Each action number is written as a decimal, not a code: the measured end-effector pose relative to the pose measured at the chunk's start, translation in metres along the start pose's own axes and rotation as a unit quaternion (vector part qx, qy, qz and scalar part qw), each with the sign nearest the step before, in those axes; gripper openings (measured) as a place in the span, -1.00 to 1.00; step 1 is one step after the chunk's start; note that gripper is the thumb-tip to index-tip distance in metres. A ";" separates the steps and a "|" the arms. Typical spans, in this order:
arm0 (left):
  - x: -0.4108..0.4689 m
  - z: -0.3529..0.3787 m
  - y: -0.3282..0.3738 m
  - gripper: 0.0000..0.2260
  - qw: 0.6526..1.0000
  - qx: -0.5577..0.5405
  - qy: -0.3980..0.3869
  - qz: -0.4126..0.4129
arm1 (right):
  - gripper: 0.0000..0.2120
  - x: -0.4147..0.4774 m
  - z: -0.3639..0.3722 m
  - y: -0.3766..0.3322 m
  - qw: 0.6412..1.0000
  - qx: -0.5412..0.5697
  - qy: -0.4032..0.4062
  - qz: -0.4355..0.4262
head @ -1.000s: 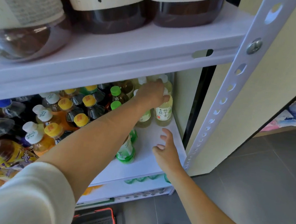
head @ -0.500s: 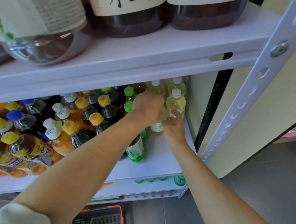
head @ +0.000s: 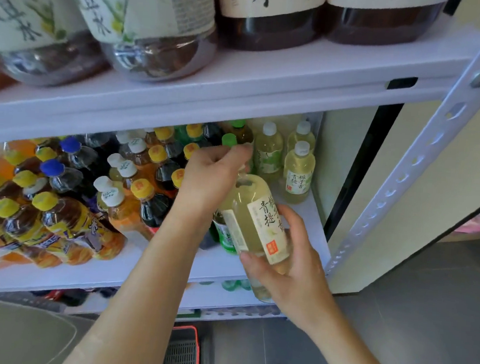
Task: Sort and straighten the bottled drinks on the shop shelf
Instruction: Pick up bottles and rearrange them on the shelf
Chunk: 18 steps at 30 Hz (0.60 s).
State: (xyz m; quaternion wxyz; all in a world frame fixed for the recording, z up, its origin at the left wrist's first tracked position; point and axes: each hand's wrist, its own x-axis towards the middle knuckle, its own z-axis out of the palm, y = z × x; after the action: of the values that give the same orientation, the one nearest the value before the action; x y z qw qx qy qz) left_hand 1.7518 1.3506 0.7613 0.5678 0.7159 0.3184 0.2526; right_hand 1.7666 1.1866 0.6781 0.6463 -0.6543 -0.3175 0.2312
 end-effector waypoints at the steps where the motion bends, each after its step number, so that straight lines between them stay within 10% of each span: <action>1: -0.001 -0.004 -0.001 -0.72 0.999 -0.030 -0.025 -0.024 | -0.40 0.000 -0.003 -0.006 0.998 0.048 -0.024 0.037; 5: -0.012 -0.012 -0.012 -0.70 0.974 -0.163 -0.127 -0.091 | -0.56 -0.005 -0.017 -0.020 0.953 0.166 -0.156 0.199; 10: -0.027 -0.005 -0.015 -0.67 0.885 -0.376 -0.226 -0.155 | -0.40 -0.009 -0.006 -0.035 0.797 0.475 -0.261 0.266; 14: -0.028 -0.005 -0.016 -0.69 0.895 -0.376 -0.173 -0.166 | -0.42 0.000 0.000 -0.038 0.830 0.423 -0.216 0.292; 18: -0.029 -0.009 -0.017 -0.76 0.920 -0.337 -0.109 -0.167 | -0.68 -0.001 0.001 -0.034 0.957 0.150 -0.032 0.246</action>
State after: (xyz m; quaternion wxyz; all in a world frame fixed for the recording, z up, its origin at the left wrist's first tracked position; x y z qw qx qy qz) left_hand 1.7236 1.3376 0.7466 0.8406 0.4417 0.2652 0.1671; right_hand 1.7613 1.1860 0.7118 0.6496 -0.6001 -0.1292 0.4485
